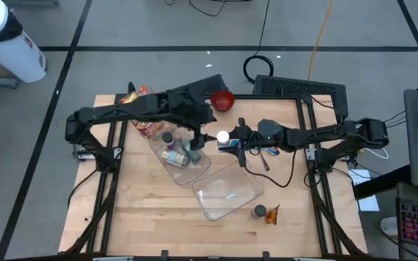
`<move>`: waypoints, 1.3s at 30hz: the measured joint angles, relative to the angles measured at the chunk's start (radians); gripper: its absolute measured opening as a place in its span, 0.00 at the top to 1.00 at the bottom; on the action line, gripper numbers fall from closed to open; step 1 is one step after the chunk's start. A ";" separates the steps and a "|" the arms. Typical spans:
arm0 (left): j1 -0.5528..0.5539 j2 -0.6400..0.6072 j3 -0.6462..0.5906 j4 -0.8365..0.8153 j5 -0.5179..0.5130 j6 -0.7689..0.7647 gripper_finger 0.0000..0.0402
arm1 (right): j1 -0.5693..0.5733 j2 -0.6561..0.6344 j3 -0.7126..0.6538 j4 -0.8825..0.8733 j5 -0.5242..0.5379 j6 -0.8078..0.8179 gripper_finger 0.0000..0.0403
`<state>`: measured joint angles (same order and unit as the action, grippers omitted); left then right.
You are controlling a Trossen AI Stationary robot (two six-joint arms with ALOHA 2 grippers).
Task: Pick & Place Food Item
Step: Put the white seasoning bottle into the middle transparent bin
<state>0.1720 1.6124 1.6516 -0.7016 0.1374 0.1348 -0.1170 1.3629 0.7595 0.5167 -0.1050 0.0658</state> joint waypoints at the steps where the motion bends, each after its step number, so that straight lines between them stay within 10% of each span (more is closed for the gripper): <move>1: 0.000 0.015 0.007 -0.004 0.000 0.009 0.13 | 0.001 0.000 0.000 0.001 0.000 0.000 0.53; 27: -0.014 0.139 0.014 0.094 0.081 -0.014 0.18 | 0.008 0.000 0.000 -0.032 0.004 0.001 0.53; 39: -0.002 0.137 0.014 0.097 0.126 -0.039 0.48 | 0.007 0.000 0.000 -0.039 0.000 0.005 0.53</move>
<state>0.1696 1.7491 1.6661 -0.6051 0.2639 0.0954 -0.1101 1.3624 0.7597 0.4773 -0.1047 0.0706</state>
